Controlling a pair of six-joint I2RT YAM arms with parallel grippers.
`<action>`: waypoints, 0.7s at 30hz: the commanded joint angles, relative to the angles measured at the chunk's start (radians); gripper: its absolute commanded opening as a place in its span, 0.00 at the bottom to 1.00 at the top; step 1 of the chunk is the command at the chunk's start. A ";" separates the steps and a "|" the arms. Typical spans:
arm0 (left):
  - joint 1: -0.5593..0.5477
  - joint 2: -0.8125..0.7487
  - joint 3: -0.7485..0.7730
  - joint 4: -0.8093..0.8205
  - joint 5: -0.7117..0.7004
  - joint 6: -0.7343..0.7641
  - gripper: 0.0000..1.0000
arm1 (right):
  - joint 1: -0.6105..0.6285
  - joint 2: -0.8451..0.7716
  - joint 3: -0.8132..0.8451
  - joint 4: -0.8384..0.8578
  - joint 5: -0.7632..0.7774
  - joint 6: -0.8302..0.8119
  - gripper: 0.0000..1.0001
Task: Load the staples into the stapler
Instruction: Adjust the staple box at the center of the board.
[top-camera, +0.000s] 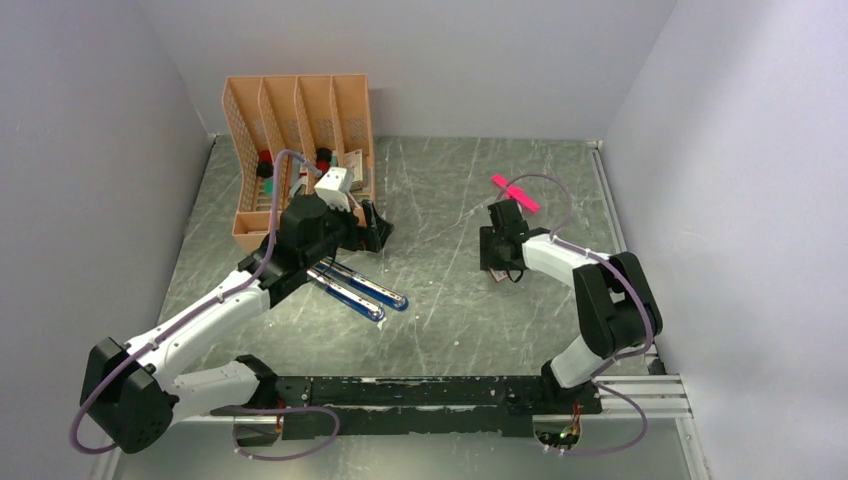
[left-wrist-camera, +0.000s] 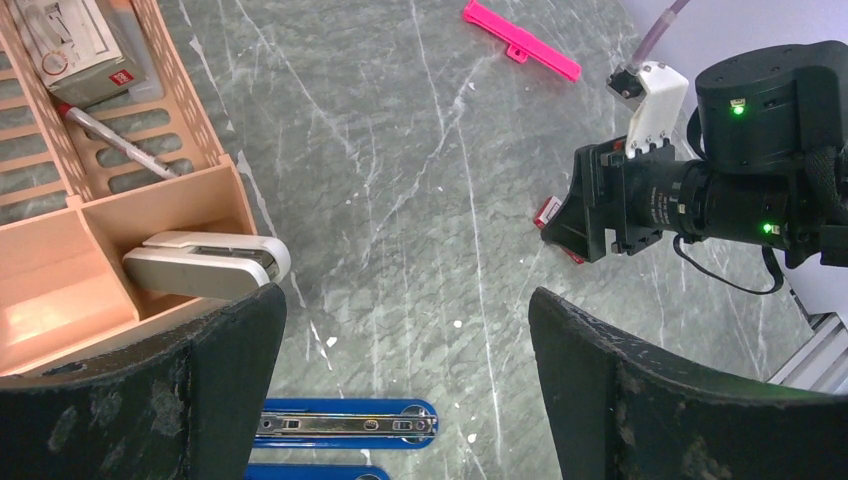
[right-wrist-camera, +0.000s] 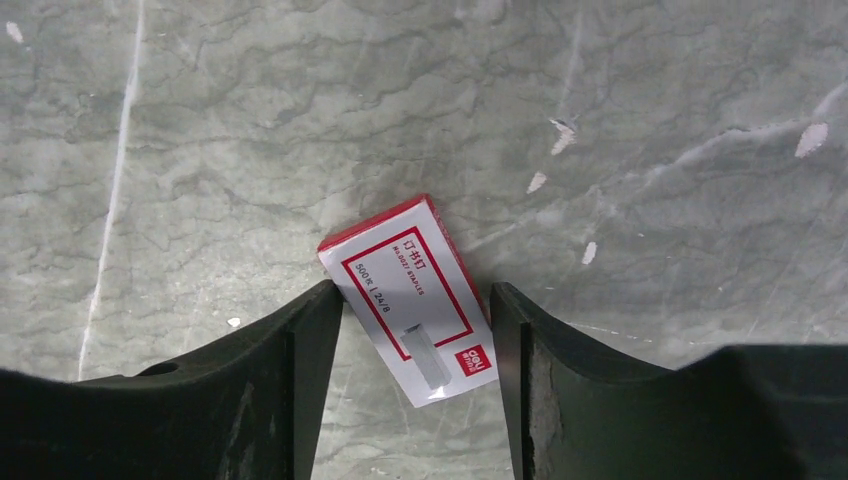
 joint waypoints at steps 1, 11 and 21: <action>0.006 0.006 0.038 -0.010 0.034 0.018 0.95 | 0.034 0.029 0.020 -0.060 0.016 -0.036 0.57; 0.007 0.015 0.065 -0.031 0.028 0.027 0.95 | 0.120 0.074 0.050 -0.040 -0.027 -0.109 0.32; 0.182 0.082 0.166 -0.084 0.102 -0.052 0.92 | 0.239 0.199 0.138 0.068 -0.200 -0.345 0.32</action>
